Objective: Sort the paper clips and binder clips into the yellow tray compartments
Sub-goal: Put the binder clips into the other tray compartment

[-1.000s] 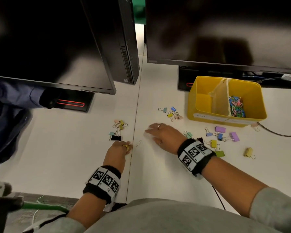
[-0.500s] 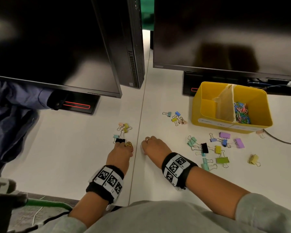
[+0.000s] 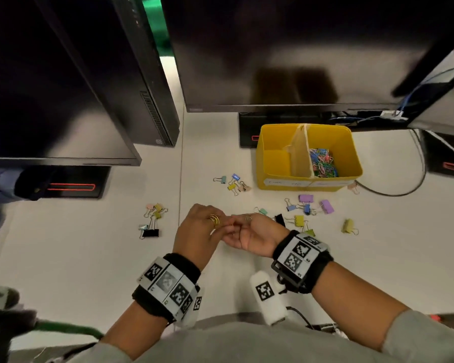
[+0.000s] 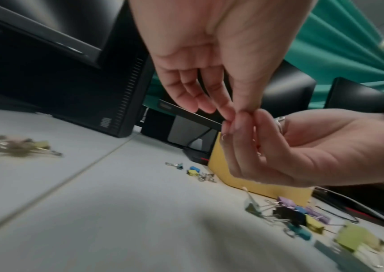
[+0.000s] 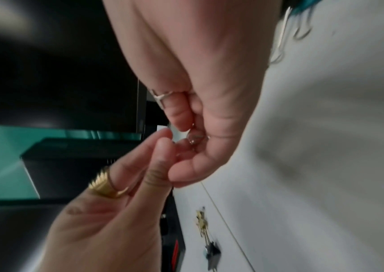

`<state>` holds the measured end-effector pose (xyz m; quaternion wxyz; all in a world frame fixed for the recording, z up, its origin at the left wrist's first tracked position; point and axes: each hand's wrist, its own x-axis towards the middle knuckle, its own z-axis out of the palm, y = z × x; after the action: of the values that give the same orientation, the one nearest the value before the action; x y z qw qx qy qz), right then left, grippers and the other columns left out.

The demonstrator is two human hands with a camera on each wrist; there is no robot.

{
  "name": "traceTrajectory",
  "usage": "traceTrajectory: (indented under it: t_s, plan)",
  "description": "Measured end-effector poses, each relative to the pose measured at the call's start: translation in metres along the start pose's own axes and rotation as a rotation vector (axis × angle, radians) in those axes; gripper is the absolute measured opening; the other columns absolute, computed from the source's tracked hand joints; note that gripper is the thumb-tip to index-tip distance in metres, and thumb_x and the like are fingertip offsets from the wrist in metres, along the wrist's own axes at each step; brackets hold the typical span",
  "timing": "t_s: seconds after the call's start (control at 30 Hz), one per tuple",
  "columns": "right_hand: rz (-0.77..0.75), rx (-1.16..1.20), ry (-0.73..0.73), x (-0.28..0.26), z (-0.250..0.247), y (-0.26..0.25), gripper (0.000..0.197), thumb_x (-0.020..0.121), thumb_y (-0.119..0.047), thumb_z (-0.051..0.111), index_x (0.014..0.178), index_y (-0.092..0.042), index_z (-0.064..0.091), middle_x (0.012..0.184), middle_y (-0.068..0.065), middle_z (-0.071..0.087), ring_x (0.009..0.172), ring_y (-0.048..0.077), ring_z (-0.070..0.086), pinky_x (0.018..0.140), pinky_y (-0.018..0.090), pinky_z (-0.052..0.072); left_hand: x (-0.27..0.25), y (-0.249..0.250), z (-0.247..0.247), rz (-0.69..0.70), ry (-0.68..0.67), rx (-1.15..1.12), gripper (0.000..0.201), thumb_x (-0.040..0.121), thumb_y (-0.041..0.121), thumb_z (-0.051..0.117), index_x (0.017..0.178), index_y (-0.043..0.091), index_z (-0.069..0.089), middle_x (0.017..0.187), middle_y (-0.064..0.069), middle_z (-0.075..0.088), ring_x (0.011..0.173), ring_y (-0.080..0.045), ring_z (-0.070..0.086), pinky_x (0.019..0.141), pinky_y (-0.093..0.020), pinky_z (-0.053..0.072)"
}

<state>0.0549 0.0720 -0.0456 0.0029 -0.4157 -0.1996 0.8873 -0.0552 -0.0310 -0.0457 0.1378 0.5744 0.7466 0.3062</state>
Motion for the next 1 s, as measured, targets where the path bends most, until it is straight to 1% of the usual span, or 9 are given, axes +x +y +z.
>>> traceTrajectory:
  t_s: [0.1, 0.17, 0.3, 0.4, 0.5, 0.7, 0.77, 0.87, 1.0]
  plan:
    - [-0.087, 0.056, 0.052, -0.021, -0.010, -0.011, 0.028, 0.096, -0.005, 0.035, 0.080, -0.003, 0.058, 0.063, 0.006, 0.063, 0.053, 0.012, 0.061, 0.050, 0.020, 0.056, 0.005, 0.013, 0.006, 0.073, 0.045, -0.043, 0.041, 0.083, 0.039, 0.050, 0.110, 0.016, 0.071, 0.097, 0.011, 0.055, 0.089, -0.009, 0.042, 0.084, -0.002, 0.031]
    - [-0.249, -0.093, 0.134, -0.042, -0.020, -0.031, 0.023, 0.095, -0.002, 0.039, 0.083, -0.004, 0.059, 0.071, 0.006, 0.055, 0.062, 0.013, 0.056, 0.050, 0.016, 0.053, 0.006, 0.020, 0.009, -0.001, 0.047, -0.087, 0.046, 0.085, 0.043, 0.049, 0.119, 0.017, 0.065, 0.102, 0.010, 0.050, 0.095, -0.010, 0.044, 0.087, -0.006, 0.035]
    - [-0.742, -0.957, 0.659, -0.083, -0.052, -0.100, 0.021, 0.095, -0.007, 0.043, 0.093, -0.005, 0.063, 0.083, -0.002, 0.060, 0.078, 0.014, 0.054, 0.067, 0.020, 0.048, 0.014, 0.035, 0.026, -0.168, -0.243, -0.003, 0.046, 0.087, 0.039, 0.062, 0.129, 0.021, 0.057, 0.128, -0.001, 0.049, 0.120, -0.020, 0.044, 0.099, -0.028, 0.043]
    - [-0.692, -1.487, 0.959, -0.087, -0.082, -0.146, 0.029, 0.097, -0.014, 0.038, 0.104, 0.002, 0.062, 0.105, 0.020, 0.066, 0.098, 0.033, 0.059, 0.087, 0.037, 0.045, 0.028, 0.055, 0.052, -0.165, -0.512, 0.113, 0.073, 0.080, 0.054, 0.062, 0.143, 0.030, 0.034, 0.155, 0.000, 0.019, 0.142, -0.025, 0.017, 0.117, -0.035, 0.025]
    - [-0.462, -1.661, 0.838, -0.076, -0.094, -0.150, 0.036, 0.099, -0.021, 0.033, 0.116, 0.001, 0.057, 0.112, 0.028, 0.062, 0.103, 0.039, 0.057, 0.089, 0.042, 0.044, 0.037, 0.064, 0.077, -0.131, -0.682, 0.260, 0.090, 0.073, 0.072, 0.053, 0.147, 0.043, 0.010, 0.160, 0.004, -0.010, 0.147, -0.034, -0.009, 0.120, -0.052, 0.009]
    - [-0.926, -1.567, 0.848, -0.098, -0.115, -0.097, 0.019, 0.091, -0.011, 0.047, 0.097, -0.003, 0.064, 0.093, 0.019, 0.064, 0.086, 0.030, 0.057, 0.074, 0.030, 0.041, 0.038, 0.066, 0.105, 0.053, -0.795, 0.518, 0.076, 0.085, 0.071, 0.032, 0.148, 0.043, 0.001, 0.159, 0.006, -0.018, 0.146, -0.033, -0.019, 0.117, -0.057, 0.001]
    - [-0.786, -1.613, 0.801, -0.097, -0.129, -0.069, 0.019, 0.088, -0.010, 0.050, 0.100, -0.007, 0.065, 0.100, 0.018, 0.064, 0.093, 0.033, 0.058, 0.078, 0.034, 0.046, 0.034, 0.056, 0.104, 0.028, -0.774, 0.525, 0.073, 0.089, 0.066, 0.030, 0.149, 0.039, -0.001, 0.160, 0.004, -0.015, 0.147, -0.032, -0.016, 0.119, -0.052, 0.003]
    - [-0.462, -1.782, 0.700, -0.087, -0.142, -0.043, 0.043, 0.086, -0.006, 0.047, 0.126, -0.020, 0.051, 0.138, 0.014, 0.044, 0.120, 0.032, 0.044, 0.097, 0.041, 0.043, 0.028, 0.037, 0.095, -0.030, -0.740, 0.504, 0.079, 0.083, 0.070, 0.020, 0.150, 0.034, -0.001, 0.160, 0.003, -0.013, 0.148, -0.031, -0.013, 0.120, -0.048, 0.005]
    - [-0.451, -1.935, 0.562, -0.077, -0.140, -0.030, 0.058, 0.083, -0.004, 0.049, 0.135, -0.029, 0.040, 0.151, 0.012, 0.025, 0.132, 0.034, 0.029, 0.102, 0.046, 0.038, 0.022, 0.019, 0.082, -0.107, -0.704, 0.465, 0.098, 0.062, 0.074, -0.002, 0.151, 0.032, 0.000, 0.161, 0.002, -0.009, 0.148, -0.028, -0.007, 0.121, -0.042, 0.007]
